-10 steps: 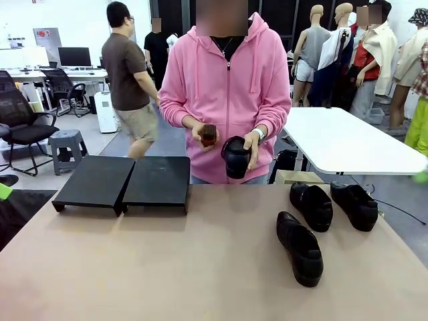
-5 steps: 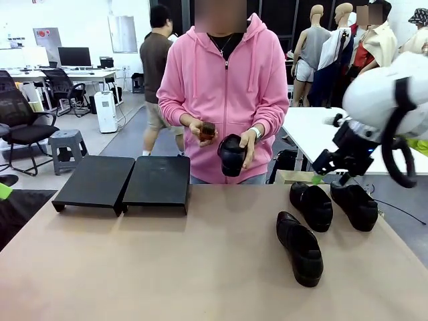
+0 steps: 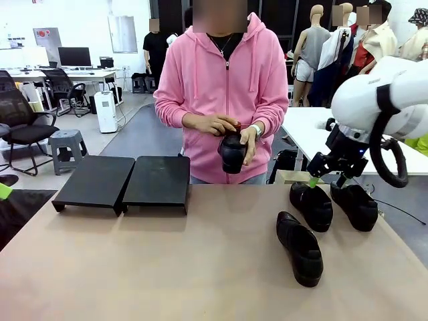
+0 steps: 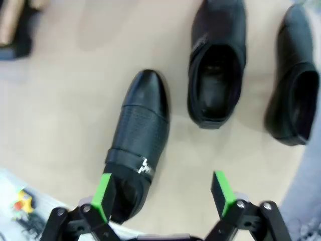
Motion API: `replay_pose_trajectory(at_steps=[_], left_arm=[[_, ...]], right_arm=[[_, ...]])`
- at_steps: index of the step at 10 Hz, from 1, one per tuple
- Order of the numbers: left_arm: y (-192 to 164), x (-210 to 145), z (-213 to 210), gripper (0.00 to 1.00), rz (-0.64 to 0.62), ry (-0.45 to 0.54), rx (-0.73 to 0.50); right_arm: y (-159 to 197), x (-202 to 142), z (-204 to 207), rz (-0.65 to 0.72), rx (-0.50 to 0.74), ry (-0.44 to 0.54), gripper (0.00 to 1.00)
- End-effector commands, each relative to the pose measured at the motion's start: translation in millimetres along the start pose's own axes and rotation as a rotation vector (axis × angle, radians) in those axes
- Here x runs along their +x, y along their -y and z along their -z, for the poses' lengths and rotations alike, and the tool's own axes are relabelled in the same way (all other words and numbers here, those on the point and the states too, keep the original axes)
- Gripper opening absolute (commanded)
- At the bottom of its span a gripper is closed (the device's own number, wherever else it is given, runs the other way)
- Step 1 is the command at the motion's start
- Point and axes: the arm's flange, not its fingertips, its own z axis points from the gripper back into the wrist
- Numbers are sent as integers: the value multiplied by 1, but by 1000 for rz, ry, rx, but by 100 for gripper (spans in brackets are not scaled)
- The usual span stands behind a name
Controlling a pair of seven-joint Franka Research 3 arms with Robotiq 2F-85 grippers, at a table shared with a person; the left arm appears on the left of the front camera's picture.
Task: Organize the shoes by placing them on the stand.
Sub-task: Pick up one Shoe and place it in the middle of the table.
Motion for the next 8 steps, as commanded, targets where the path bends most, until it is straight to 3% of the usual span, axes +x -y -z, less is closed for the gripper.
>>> replay_pose_trajectory(at_steps=[1,5,8], left_arm=[[-1,-1,-1,100,5,7,-14],[-1,-1,-1,100,5,7,-14],[-1,-1,-1,100,5,7,-14]], right_arm=[[22,63,13,147,-17,-104,100],[67,119,57,260,-20,-204,100],[102,141,99,313,-52,-365,100]])
